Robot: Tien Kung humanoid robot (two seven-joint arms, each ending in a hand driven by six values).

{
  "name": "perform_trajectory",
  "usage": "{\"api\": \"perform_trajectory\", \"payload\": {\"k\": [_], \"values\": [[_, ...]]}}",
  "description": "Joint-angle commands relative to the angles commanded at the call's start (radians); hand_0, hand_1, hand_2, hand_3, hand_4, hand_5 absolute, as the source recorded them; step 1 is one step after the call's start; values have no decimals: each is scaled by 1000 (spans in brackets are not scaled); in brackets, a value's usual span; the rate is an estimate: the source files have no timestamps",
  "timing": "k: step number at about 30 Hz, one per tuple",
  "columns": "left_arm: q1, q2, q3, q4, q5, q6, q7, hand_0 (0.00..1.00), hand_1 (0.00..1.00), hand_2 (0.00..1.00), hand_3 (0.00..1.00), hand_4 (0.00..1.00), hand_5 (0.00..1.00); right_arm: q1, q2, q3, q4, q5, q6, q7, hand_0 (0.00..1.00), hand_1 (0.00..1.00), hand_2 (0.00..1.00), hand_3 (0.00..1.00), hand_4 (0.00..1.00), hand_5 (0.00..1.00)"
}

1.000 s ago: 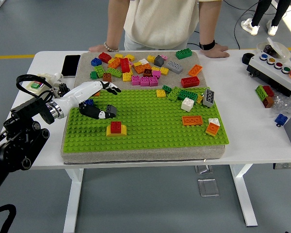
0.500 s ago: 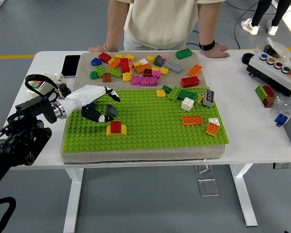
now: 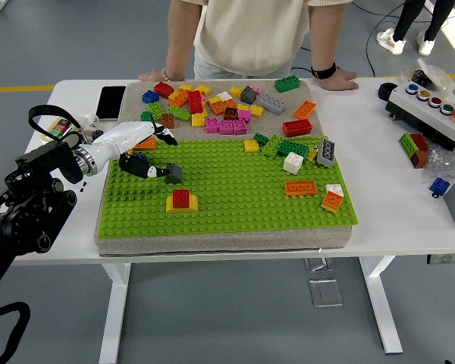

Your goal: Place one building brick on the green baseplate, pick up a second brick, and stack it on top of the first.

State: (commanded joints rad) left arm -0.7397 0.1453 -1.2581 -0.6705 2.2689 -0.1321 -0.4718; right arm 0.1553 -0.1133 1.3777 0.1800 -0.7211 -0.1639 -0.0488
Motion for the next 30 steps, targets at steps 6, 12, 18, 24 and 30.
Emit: {"api": "perform_trajectory", "payload": {"k": [6,12,18,24,30], "values": [[2,-6,3,18,0,10,-2,791,735,668,628,857,193,-3,1,-1,0,-1,2,1,729,638,687,620,923,479],[-2,-7,12,45,0,28,-7,790,734,669,624,853,196,-1,0,2,0,0,2,2,729,638,687,620,922,479],[-11,-6,24,75,0,42,-13,788,734,666,620,842,200,0,0,4,0,2,1,3,729,638,687,620,922,479],[-15,-11,37,99,0,49,-14,786,732,666,615,844,220,1,-1,4,0,3,1,2,729,638,687,621,923,478],[-18,-19,43,112,0,48,-11,784,731,663,612,841,222,1,-1,4,0,3,2,1,729,638,687,621,923,478]]}}
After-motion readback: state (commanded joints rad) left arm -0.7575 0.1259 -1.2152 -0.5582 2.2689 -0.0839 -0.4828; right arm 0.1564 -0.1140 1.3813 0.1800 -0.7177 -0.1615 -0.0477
